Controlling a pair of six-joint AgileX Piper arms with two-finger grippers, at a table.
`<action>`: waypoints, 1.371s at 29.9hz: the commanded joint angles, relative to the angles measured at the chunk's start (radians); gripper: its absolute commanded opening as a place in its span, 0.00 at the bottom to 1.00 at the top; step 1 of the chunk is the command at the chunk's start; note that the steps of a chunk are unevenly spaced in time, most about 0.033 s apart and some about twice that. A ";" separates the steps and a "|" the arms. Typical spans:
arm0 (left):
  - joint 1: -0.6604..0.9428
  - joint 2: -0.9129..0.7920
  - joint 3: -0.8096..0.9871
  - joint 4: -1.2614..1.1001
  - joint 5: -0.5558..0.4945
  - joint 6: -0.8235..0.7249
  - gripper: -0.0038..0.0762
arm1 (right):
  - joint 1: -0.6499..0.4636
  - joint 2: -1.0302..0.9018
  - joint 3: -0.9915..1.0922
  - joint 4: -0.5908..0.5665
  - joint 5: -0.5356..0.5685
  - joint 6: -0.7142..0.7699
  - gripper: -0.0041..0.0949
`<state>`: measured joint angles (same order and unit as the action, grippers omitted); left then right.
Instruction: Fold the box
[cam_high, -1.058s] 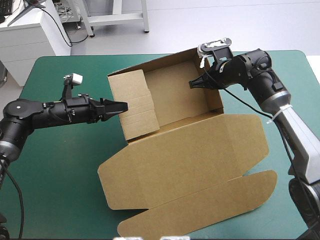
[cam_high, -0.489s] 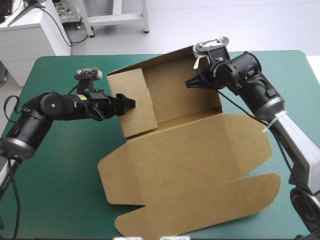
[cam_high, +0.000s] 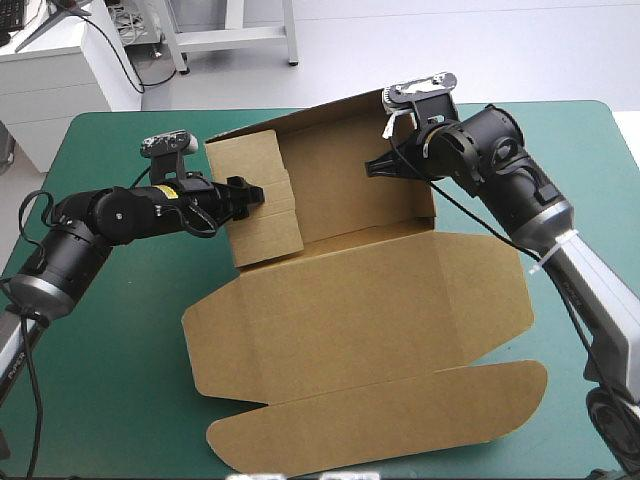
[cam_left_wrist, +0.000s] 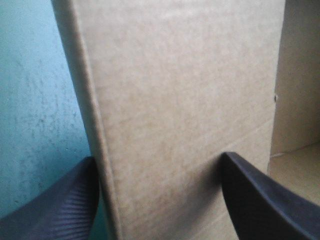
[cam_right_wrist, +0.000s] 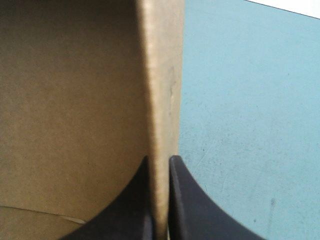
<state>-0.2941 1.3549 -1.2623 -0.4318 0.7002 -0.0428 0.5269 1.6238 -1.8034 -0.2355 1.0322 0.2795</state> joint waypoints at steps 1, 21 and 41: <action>-0.015 -0.008 -0.036 -0.064 -0.078 -0.021 0.65 | 0.016 -0.058 -0.062 0.081 -0.087 0.019 0.04; -0.015 0.018 -0.036 -0.071 -0.138 0.095 0.04 | 0.016 -0.054 -0.086 0.047 -0.046 0.017 0.04; -0.017 0.298 -0.319 0.188 0.255 0.043 0.04 | -0.106 0.143 -0.079 0.123 0.219 -0.020 0.04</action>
<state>-0.2973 1.6338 -1.5178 -0.2028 0.9511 -0.0246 0.4646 1.7759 -1.8642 -0.1619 1.2331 0.3334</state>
